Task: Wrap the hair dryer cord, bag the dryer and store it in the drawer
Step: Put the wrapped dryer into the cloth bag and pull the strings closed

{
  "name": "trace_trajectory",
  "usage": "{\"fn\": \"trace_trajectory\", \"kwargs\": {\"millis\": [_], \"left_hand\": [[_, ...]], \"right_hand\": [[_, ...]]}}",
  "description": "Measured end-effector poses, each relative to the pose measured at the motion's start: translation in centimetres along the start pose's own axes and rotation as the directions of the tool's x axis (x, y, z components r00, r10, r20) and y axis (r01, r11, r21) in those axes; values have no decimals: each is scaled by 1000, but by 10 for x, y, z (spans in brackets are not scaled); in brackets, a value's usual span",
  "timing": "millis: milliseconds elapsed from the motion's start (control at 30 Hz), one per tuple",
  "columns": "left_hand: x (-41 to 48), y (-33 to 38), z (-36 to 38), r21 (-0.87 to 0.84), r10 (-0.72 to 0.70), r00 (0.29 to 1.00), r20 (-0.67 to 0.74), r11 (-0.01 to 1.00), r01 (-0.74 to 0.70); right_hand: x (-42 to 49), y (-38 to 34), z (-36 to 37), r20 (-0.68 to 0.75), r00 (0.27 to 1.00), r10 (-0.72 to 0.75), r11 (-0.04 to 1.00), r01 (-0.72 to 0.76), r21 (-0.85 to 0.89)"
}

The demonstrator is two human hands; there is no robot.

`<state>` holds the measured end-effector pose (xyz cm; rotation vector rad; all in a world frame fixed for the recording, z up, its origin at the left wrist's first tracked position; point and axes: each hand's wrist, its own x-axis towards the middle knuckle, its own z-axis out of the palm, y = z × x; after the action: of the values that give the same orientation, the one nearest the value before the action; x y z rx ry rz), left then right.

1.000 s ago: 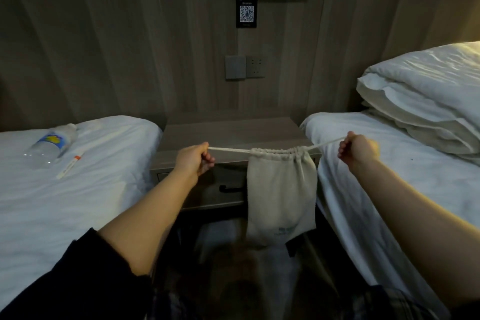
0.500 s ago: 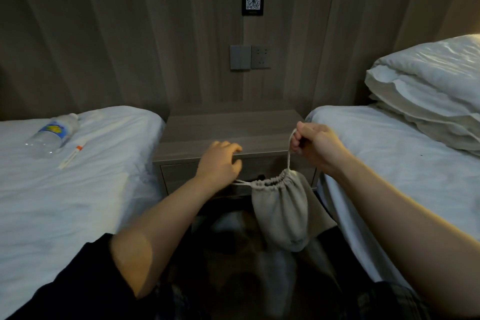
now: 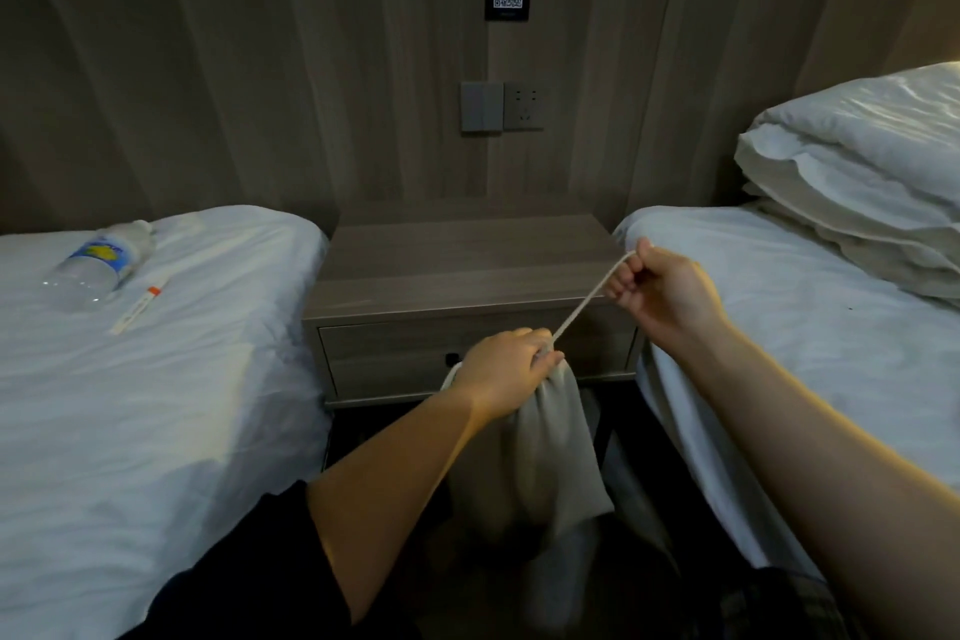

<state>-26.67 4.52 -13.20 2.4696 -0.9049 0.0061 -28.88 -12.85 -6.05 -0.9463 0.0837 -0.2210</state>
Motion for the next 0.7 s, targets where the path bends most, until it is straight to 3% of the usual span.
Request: {"fn": "trace_trajectory", "kwargs": {"millis": [200, 300, 400, 567, 633, 667, 700], "left_hand": [[-6, -15, -2, 65, -36, 998, 42, 997, 34], [-10, -27, -3, 120, -114, 992, 46, 987, 108], [-14, -37, -6, 154, -171, 978, 120, 976, 152], [-10, -35, -14, -178, -203, 966, 160, 957, 231], [-7, -32, -16, -167, -181, 974, 137, 965, 202], [-6, -31, -16, -147, -159, 979, 126, 973, 177], [-5, -29, -15, -127, -135, 984, 118, 981, 150]], "right_hand": [[-9, 8, 12, 269, 961, 61, 987, -18, -160], [-11, 10, 19, 333, 940, 68, 992, -28, -124], [-9, 7, 16, 319, 945, 72, 996, -53, -68], [-1, -2, -3, 94, 993, 67, 997, -69, 18], [1, -6, -14, -60, 998, 0, 991, -8, -137], [3, -7, -23, -123, 986, -110, 924, 56, -378], [6, -7, -35, -126, 961, -248, 718, 95, -689]]}}
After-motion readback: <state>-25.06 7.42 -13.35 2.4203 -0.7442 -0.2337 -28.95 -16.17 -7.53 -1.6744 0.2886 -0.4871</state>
